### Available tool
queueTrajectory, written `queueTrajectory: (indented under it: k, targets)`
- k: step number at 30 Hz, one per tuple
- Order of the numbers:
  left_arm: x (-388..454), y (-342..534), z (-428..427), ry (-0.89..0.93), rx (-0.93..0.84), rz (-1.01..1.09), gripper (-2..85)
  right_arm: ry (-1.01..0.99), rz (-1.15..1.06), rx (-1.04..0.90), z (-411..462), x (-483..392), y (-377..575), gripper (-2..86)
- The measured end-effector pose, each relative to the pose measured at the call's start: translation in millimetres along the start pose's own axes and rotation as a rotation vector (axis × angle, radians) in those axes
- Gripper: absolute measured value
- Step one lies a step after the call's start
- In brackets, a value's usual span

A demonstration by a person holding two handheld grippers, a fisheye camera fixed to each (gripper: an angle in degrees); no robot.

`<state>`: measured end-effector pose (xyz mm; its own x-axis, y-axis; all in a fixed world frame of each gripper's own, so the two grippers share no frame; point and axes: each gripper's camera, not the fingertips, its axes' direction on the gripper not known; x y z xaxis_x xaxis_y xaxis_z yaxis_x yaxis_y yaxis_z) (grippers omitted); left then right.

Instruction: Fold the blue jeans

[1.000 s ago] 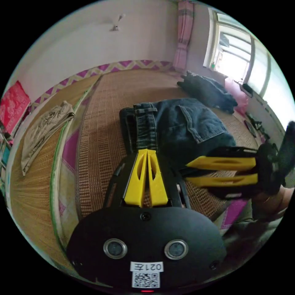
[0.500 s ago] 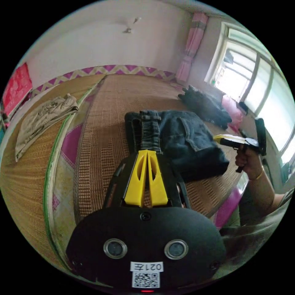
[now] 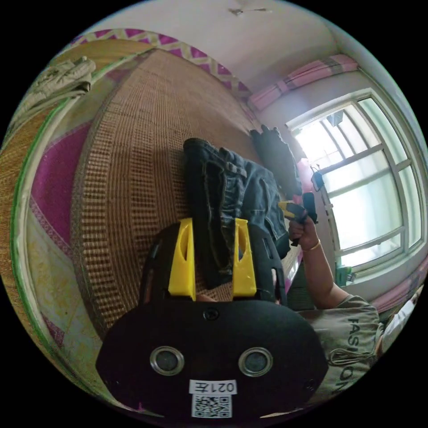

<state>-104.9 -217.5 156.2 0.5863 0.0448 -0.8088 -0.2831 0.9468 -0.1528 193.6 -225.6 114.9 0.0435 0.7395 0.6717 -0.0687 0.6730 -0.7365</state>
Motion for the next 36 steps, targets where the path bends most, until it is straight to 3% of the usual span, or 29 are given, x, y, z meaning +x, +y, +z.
queueTrajectory:
  k: [5, 10, 15, 21, 25, 28, 30, 33, 36]
  targets:
    - [-13, -5, -11, 0.15, 0.057, -0.075, 5.6, 0.015, -0.062, 0.002, -18, -8, -5, 7.5]
    - [65, -37, -39, 0.091, 0.104, 0.154, 5.3, -0.009, -0.19, 0.059, -87, -41, -4, 6.6]
    - [177, -140, -10, 0.112, 0.117, 0.362, 5.4, 0.079, -0.292, 0.251, -244, -57, -34, 6.6]
    - [275, -258, 83, 0.082, 0.094, 0.403, 5.6, 0.268, -0.215, 0.397, -384, -6, -106, 6.8]
    - [278, -285, 146, 0.003, 0.034, 0.336, 5.7, 0.346, -0.091, 0.409, -385, 69, -141, 8.4]
    - [265, -271, 170, -0.147, 0.092, 0.336, 2.9, 0.627, 0.041, 0.348, -344, 129, -152, 10.3]
    - [261, -247, 157, -0.202, 0.207, 0.414, -0.1, 0.813, -0.008, 0.374, -318, 140, -142, 10.2]
    - [258, -210, 128, -0.265, 0.249, 0.534, -0.8, 0.848, -0.157, 0.479, -294, 120, -109, 9.4]
    - [248, -162, 90, -0.328, 0.285, 0.583, -0.9, 0.803, -0.381, 0.466, -241, 85, -73, 7.4]
